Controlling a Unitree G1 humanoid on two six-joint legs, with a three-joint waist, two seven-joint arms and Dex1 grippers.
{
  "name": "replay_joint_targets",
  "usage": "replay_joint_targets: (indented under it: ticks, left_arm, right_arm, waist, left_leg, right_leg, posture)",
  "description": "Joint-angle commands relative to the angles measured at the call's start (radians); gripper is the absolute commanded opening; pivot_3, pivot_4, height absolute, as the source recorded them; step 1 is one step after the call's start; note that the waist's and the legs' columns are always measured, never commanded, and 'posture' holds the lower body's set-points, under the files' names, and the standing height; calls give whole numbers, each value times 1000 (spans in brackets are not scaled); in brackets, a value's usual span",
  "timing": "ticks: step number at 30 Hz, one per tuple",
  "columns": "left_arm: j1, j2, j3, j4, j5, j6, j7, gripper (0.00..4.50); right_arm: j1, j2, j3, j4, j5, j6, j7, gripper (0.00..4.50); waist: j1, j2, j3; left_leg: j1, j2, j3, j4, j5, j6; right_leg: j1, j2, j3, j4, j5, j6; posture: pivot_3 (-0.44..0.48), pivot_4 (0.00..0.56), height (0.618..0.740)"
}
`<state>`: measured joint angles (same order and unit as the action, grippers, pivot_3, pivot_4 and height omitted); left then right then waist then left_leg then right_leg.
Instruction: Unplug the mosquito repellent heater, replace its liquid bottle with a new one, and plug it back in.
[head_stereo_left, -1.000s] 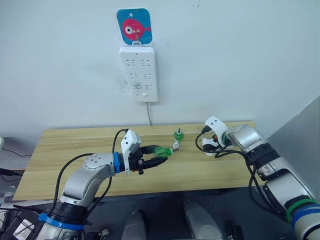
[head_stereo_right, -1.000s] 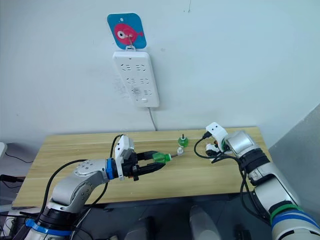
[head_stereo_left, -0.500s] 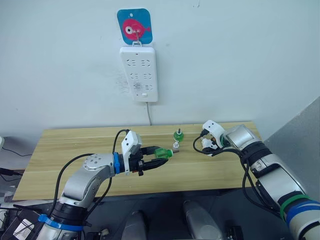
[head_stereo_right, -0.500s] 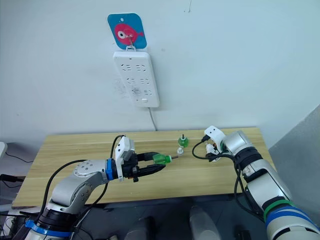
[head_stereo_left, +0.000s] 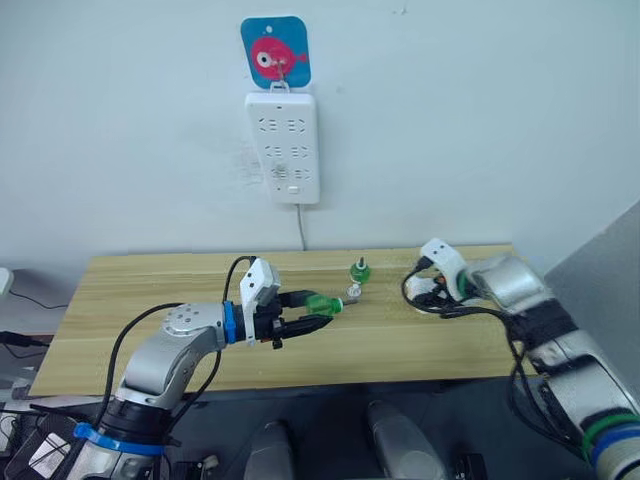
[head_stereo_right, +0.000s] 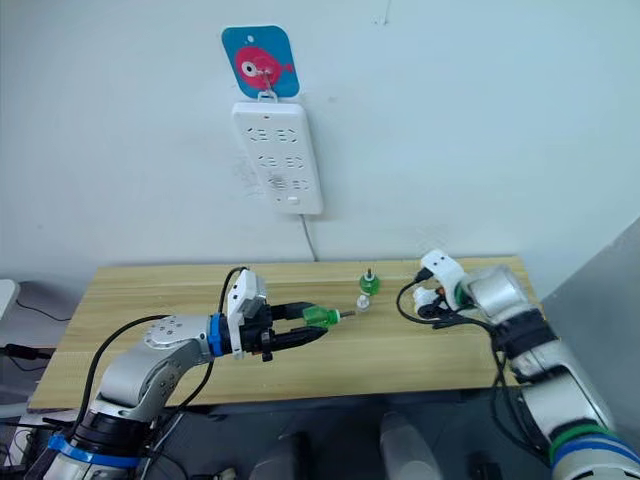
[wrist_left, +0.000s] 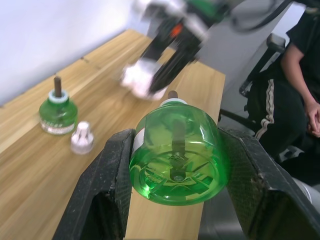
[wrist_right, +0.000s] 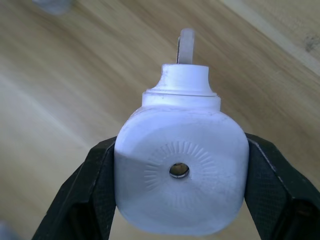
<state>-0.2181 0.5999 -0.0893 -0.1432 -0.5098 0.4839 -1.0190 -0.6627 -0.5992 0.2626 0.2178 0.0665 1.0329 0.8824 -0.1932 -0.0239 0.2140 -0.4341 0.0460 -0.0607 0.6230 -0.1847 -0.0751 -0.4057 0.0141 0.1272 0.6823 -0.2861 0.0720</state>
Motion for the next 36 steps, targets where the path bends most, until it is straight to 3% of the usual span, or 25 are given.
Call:
replay_joint_targets:
  ticks: [1, 3, 6, 8, 13, 20, 36]
  left_arm:
    - [-40, 6, 52, -27, -85, 74, -23, 2237]
    - [-53, 10, 67, -33, -117, 114, -30, 2237]
    - [-124, -3, 124, -29, -257, 273, -10, 2237]
    - [-173, -17, 154, -15, -320, 348, 16, 2237]
    - [-243, -4, 171, -39, -442, 490, -4, 2237]
    - [-234, 28, 158, -94, -479, 546, -30, 2237]
    - [-209, 13, 142, -122, -472, 537, -31, 2237]
  right_arm:
    - [102, -74, -201, -300, 167, 123, 65, 2992]
    - [155, -94, -264, -398, 231, 163, 74, 2992]
    - [225, 38, -571, -561, 510, 337, 115, 2992]
    - [248, 71, -653, -647, 615, 413, 118, 2992]
    - [242, 200, -723, -730, 740, 522, 3, 2992]
    - [216, 309, -782, -716, 846, 580, -135, 2992]
    - [229, 256, -749, -636, 1196, 579, -366, 2992]
  waist:
    - [1, 0, 0]
    - [-1, 0, 0]
    - [-11, -1, 0]
    - [-11, 0, 0]
    - [-29, 0, -1]
    - [-48, 0, -1]
    - [-54, 0, -1]
  left_leg:
    - [0, 0, 0, 0, 0, 0]
    - [0, 0, -1, 0, 0, 0]
    - [1, 1, 0, 1, 0, 0]
    - [1, 1, 0, 1, 0, 0]
    - [1, 1, 0, 5, 0, 0]
    - [1, 1, 0, 3, 0, 0]
    - [1, 1, 1, 2, 0, 0]
  right_leg:
    - [0, 0, 0, 0, 0, 0]
    - [1, 0, -1, 0, 0, 0]
    - [1, 1, 0, 0, 0, 0]
    - [1, 1, 0, 2, 0, 0]
    - [2, 1, 0, 4, 0, 0]
    - [0, 1, 0, 5, 0, 0]
    - [0, 1, 1, 4, 0, 0]
  posture:
    - [-208, 165, 740]
    - [-217, 165, 740]
    - [-243, 168, 740]
    - [-249, 170, 740]
    - [-266, 174, 740]
    - [-259, 175, 740]
    - [-245, 176, 740]
